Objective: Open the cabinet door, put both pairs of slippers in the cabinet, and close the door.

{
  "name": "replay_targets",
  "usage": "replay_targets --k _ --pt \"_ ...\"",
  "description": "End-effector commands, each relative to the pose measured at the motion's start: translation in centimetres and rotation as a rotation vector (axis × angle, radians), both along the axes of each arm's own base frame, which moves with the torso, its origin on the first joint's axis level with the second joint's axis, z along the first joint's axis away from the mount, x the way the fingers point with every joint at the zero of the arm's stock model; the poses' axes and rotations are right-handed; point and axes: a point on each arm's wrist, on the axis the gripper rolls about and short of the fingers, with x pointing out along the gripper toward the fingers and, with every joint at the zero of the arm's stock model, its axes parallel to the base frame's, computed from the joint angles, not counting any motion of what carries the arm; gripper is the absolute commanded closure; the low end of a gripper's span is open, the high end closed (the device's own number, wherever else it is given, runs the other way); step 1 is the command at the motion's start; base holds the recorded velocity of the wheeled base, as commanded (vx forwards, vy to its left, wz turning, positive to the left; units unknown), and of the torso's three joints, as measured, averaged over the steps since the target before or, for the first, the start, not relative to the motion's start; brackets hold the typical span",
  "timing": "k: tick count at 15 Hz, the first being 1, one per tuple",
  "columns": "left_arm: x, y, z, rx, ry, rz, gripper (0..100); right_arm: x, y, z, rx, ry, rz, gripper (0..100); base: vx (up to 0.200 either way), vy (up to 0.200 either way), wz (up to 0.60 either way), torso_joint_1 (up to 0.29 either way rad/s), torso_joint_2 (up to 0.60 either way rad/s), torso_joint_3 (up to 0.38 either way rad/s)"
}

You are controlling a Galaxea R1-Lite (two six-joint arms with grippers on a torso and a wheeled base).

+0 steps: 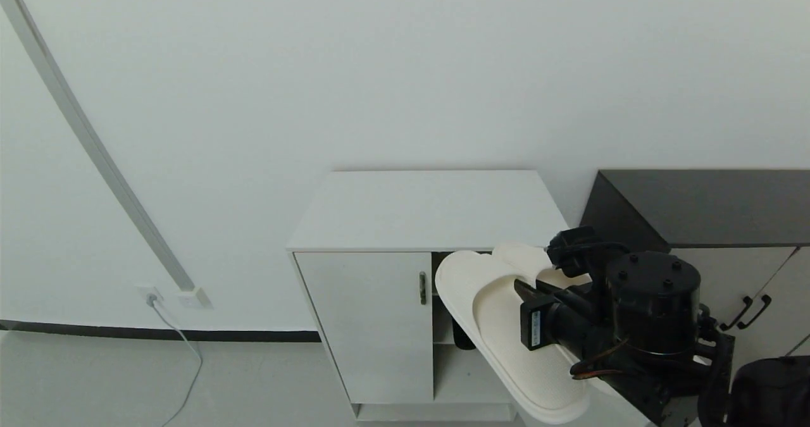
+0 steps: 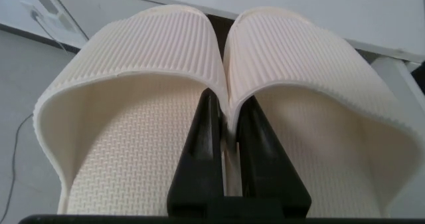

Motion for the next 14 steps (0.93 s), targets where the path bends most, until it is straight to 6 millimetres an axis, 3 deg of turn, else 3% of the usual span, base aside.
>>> replay_targets --k 1,6,14 --pt "0.0 0.0 0.0 0.000 0.001 0.000 100 -0.2 -0.1 0.2 0.013 -0.017 0.001 100 0.000 0.000 0.00 0.000 0.00 0.000" --pt "0.0 0.0 0.0 -0.002 0.001 0.000 100 0.1 0.2 -1.6 -0.022 0.017 0.008 100 0.000 0.000 0.00 0.000 0.00 0.000" --pt "0.0 0.0 0.0 -0.002 0.001 0.000 100 -1.4 -0.1 -2.1 -0.013 0.005 0.048 100 0.000 0.000 0.00 0.000 0.00 0.000"
